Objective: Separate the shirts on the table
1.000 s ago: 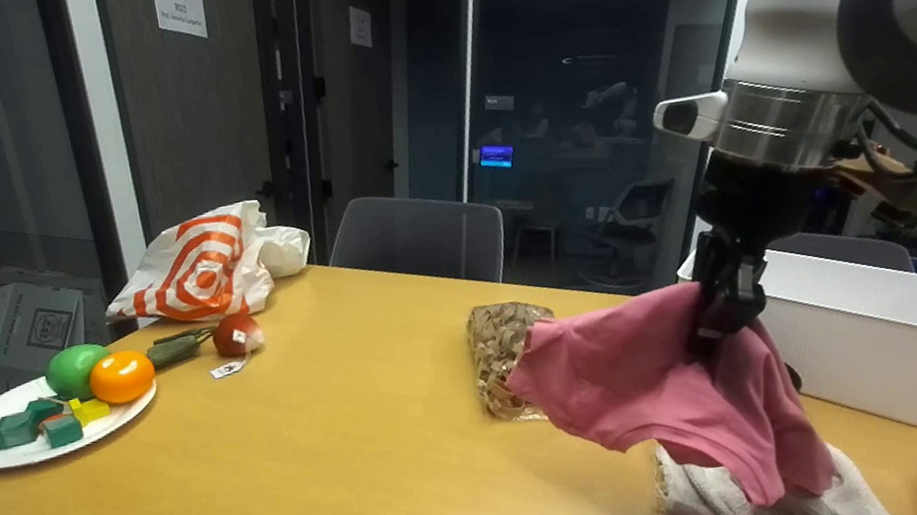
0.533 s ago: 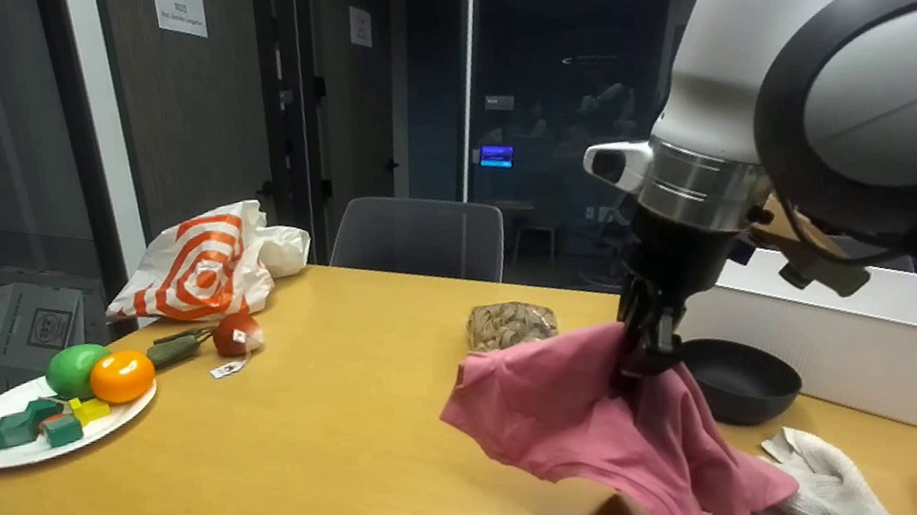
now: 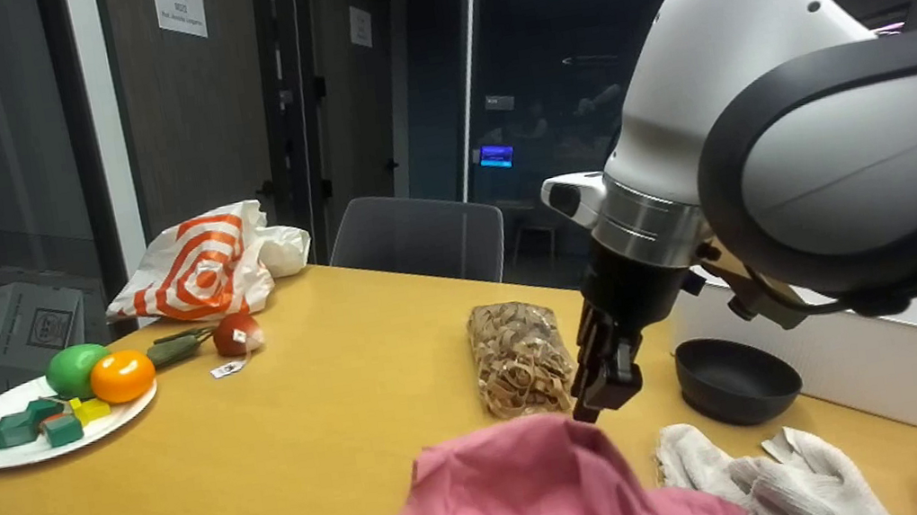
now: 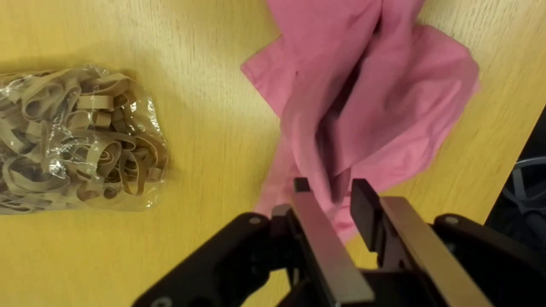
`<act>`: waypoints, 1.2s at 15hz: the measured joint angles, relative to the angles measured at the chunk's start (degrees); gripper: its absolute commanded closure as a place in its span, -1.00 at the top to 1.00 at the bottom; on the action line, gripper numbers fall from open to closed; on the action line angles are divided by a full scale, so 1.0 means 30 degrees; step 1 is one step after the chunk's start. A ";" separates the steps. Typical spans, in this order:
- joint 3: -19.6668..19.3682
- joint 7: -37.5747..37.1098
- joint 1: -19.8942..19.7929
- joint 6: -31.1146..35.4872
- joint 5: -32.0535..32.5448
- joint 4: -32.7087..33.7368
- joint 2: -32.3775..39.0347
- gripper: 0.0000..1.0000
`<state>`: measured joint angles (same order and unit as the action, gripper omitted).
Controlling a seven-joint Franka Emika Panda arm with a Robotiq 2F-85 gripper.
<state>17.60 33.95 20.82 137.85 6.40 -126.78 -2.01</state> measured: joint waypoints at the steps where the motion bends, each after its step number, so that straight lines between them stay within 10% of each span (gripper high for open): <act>1: -0.0008 -0.0027 -0.0066 0.0000 0.0056 0.0101 0.0080 0.41; 5: -0.0208 -0.1266 -0.0641 -0.0116 0.1685 0.0349 0.0108 0.98; 18: -0.2798 -0.5426 -0.4122 -1.3385 0.7701 0.3860 -0.1557 1.00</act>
<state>9.20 17.67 8.45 97.70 29.50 -115.19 -6.68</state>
